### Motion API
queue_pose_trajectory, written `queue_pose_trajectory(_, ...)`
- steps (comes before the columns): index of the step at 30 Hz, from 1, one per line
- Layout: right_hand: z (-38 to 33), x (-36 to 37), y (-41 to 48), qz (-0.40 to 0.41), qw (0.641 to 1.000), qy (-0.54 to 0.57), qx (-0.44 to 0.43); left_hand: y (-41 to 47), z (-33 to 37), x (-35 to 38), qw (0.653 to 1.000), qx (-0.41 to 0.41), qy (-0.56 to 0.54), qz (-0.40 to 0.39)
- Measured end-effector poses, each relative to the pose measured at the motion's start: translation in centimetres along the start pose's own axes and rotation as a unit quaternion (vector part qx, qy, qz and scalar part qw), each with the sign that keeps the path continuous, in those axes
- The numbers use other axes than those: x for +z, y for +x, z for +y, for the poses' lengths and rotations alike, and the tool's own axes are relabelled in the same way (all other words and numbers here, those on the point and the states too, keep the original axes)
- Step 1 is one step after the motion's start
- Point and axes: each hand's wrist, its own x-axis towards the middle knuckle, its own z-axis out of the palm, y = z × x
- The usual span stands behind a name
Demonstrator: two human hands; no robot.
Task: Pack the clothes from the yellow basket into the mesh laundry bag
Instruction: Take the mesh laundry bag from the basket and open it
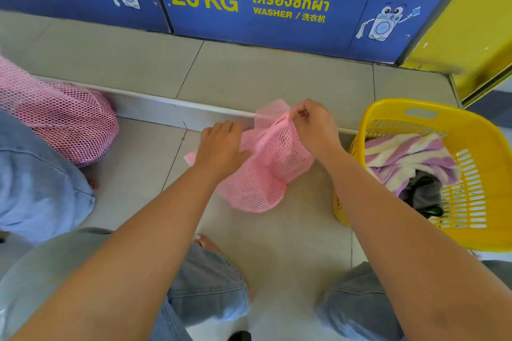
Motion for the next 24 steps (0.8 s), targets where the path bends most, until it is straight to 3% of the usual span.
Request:
queue_pose_trajectory(4, -0.8, 0.6, -0.5, -0.017, 0.999, 0.009, -0.029, 2.1, 4.8, 0.7, 0.992, -0.036, -0.12, 0.022)
queue_pose_trajectory(10, -0.3, -0.2, -0.5, -0.005, 0.998, -0.037, -0.057, 2.8, 5.4, 1.1, 0.988, -0.034, -0.14, 0.062)
queue_pose_trajectory(16, 1.1, -2.0, 0.7, 0.077, 0.995, -0.048, 0.039, 0.7, 1.2, 0.9, 0.99, 0.011, -0.131, 0.046)
queue_pose_trajectory(24, 1.2, -2.8, 1.8, 0.135, 0.986, -0.041, 0.09, -0.5, -2.3, 1.3, 0.99, -0.066, -0.121, -0.038)
